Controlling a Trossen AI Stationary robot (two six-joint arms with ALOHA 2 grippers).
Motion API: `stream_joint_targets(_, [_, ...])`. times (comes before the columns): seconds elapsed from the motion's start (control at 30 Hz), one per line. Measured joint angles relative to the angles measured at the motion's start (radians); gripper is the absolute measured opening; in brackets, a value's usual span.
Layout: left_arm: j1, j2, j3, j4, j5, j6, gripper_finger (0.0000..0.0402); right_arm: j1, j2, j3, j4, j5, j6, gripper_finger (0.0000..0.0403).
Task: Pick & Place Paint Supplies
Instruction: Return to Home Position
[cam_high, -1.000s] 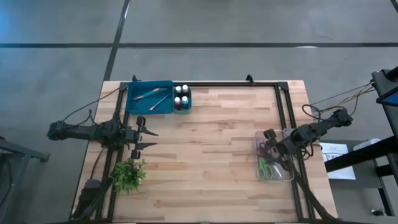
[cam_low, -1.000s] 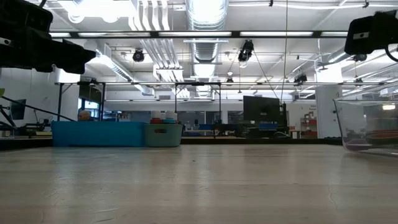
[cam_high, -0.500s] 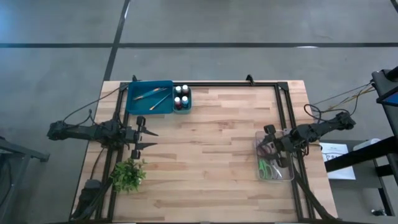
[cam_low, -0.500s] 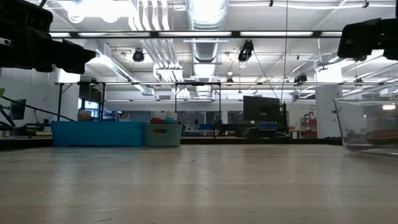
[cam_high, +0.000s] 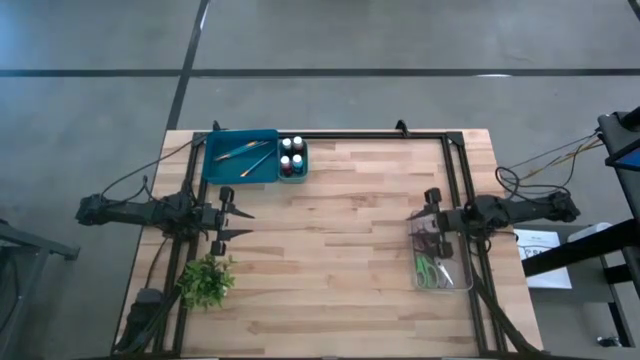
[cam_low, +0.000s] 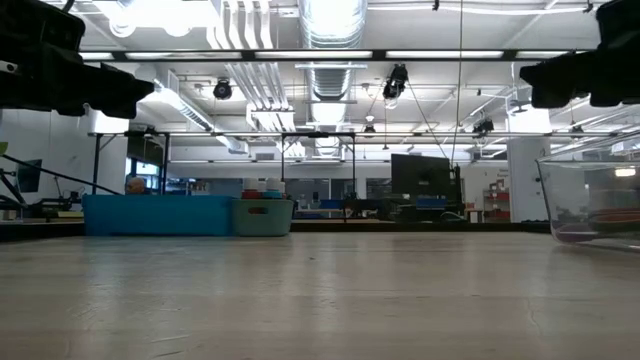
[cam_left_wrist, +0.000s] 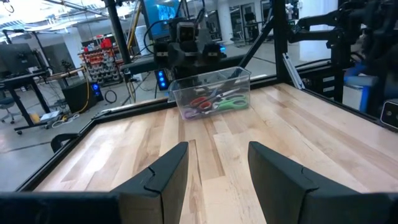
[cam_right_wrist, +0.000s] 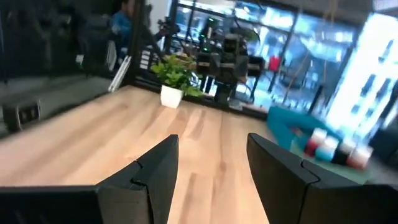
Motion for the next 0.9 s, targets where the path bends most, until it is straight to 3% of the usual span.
stream_joint_targets(0.1, [0.000, 0.000, 0.000, 0.000, 0.000, 0.000, 0.0173, -0.003, 0.014, 0.001, -0.001, -0.004, 0.190, 0.0188])
stream_joint_targets(0.2, [0.000, 0.000, 0.000, 0.000, 0.000, 0.000, 0.0173, -0.003, 0.030, 0.001, -0.002, -0.004, 0.265, 0.0188])
stream_joint_targets(0.6, [0.000, 0.000, 0.000, 0.000, 0.000, 0.000, 0.0173, -0.003, 0.034, 0.001, -0.001, -0.003, 0.006, 0.0188])
stream_joint_targets(0.9, [0.000, 0.000, 0.000, 0.000, 0.000, -0.001, 0.0173, -0.002, 0.034, 0.001, -0.001, -0.003, 0.024, 0.0188])
